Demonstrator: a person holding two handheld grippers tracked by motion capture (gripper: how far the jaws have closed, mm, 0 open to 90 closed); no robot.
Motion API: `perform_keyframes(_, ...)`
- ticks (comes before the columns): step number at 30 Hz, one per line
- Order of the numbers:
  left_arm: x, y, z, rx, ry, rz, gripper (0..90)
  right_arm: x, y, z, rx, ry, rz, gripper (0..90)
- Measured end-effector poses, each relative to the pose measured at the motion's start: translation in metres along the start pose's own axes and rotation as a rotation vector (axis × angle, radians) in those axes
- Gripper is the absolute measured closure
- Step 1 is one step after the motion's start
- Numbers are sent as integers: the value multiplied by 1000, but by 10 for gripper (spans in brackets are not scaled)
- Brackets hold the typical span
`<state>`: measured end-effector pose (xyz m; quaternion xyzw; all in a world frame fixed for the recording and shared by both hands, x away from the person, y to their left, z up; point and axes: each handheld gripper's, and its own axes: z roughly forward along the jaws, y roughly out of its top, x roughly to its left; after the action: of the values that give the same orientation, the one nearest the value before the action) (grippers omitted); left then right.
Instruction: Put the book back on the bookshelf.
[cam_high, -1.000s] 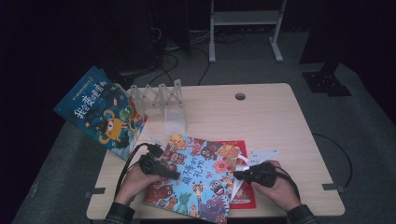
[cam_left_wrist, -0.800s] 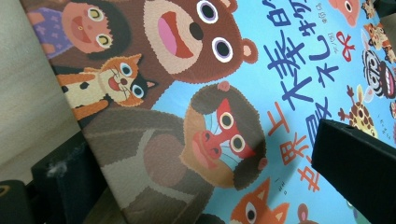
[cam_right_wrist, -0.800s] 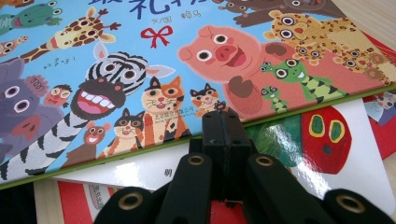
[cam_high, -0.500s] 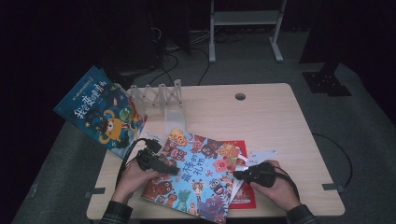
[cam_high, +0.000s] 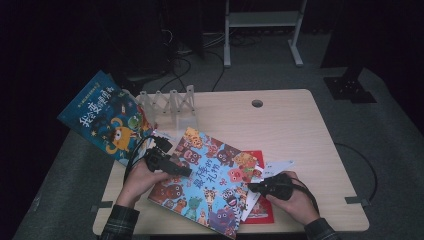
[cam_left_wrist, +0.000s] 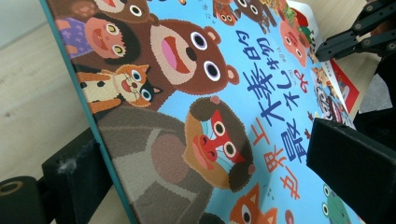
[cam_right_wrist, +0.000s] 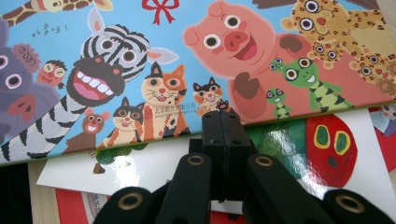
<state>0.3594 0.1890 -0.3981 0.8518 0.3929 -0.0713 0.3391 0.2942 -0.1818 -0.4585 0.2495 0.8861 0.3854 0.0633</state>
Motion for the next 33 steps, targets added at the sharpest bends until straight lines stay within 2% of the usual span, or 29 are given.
perform_keyframes(7,-6,16,-13,-10,8,34,54,2,3,3,2,11,0,896)
perform_keyframes(11,-7,25,-17,15,36,54,55,6,6,7,4,21,-15,896)
perform_keyframes(20,-9,42,-25,56,59,82,61,13,12,13,3,59,-34,896)
perform_keyframes(26,-14,54,-32,57,55,104,78,17,14,17,1,76,-43,896)
perform_keyframes(33,-23,68,-42,52,53,139,138,20,16,20,2,78,-54,896)
